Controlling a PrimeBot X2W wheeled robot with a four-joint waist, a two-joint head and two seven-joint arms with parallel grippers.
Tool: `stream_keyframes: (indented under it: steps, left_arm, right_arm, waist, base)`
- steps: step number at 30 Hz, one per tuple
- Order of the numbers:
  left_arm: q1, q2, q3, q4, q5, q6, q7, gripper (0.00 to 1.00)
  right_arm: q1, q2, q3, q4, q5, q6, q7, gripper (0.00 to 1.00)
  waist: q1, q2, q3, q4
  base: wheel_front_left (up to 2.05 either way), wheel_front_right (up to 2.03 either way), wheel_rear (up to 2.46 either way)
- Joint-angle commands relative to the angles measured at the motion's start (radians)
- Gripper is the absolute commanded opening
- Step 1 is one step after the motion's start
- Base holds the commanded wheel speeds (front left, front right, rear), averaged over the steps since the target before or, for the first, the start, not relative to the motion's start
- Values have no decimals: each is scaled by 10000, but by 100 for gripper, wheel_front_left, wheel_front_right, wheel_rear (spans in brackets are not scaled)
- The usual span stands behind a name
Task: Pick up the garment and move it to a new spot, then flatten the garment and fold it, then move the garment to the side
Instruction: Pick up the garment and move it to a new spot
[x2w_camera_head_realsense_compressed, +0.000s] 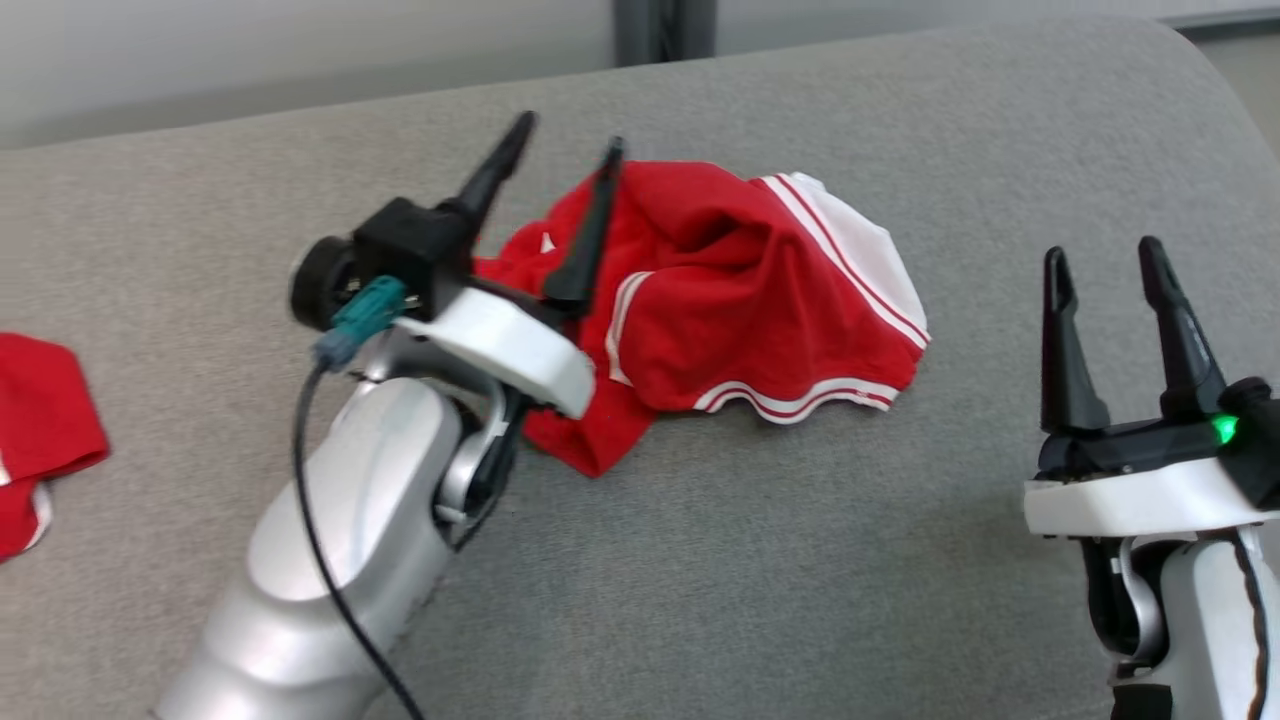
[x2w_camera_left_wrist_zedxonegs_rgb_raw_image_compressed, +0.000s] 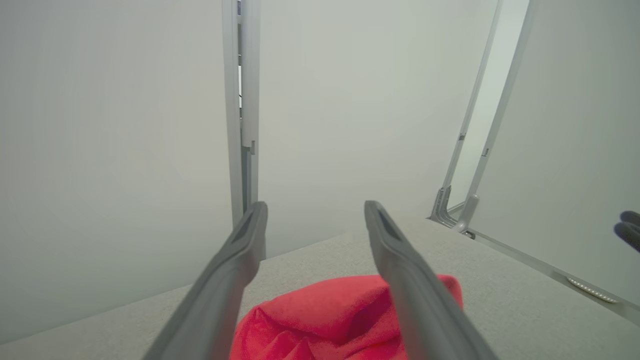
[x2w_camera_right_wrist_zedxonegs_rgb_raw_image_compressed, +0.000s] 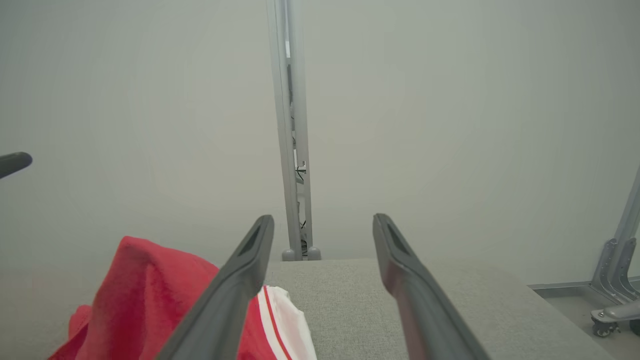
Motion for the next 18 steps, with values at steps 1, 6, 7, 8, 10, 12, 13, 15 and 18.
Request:
stream_keyframes:
  steps: [1,6,7,8,10,12,13,15,18]
  left_arm:
    - [238,217,153,-81,73,117,-111,100]
    - [1232,1087,831,-680,443,739,-720,100]
    - [1592,1245,890,-771,571,809,-800,100]
    - [1903,1361,975,-865,663,877,-824,100]
    - [2520,1555,1234,-1043,746,965,-877,100]
    - [3487,1645,1688,-1587,1025,1019,-887,100]
    - [3851,1605,1837,-1760,1144,1033,-880,100]
    - [4501,1367,2193,-2109,1352,1082,-882,100]
    - [5080,1114,2446,-2426,1620,976,-884,100]
  right_arm:
    - [132,-44,72,-27,-107,-3,-15,100]
    - [501,-45,477,-120,-440,-3,-15,100]
    - [587,-52,524,-146,-505,-5,-15,100]
    - [677,-52,560,-184,-535,-5,-15,100]
    - [911,-50,610,-187,-627,-5,-15,100]
    - [1223,-45,713,-178,-790,-3,-15,100]
    - [1313,-47,732,-162,-821,-5,-15,100]
    - [1480,-47,775,-131,-826,-5,-15,100]
    - [1602,-47,888,-70,-789,-5,-15,100]
  waist:
    - [0,0,-360,423]
    - [0,0,-836,1078]
    - [0,0,-922,1191]
    - [0,0,-998,1296]
    - [0,0,-1168,1497]
    - [0,0,-1385,1751]
    - [0,0,-1449,1819]
    - [0,0,-1579,1926]
    - [0,0,-1696,1963]
  base:
    - [0,0,0]
    - [0,0,0]
    - [0,0,0]
    - [0,0,0]
    - [0,0,0]
    - [0,0,0]
    - [0,0,0]
    - [0,0,0]
    - [0,0,0]
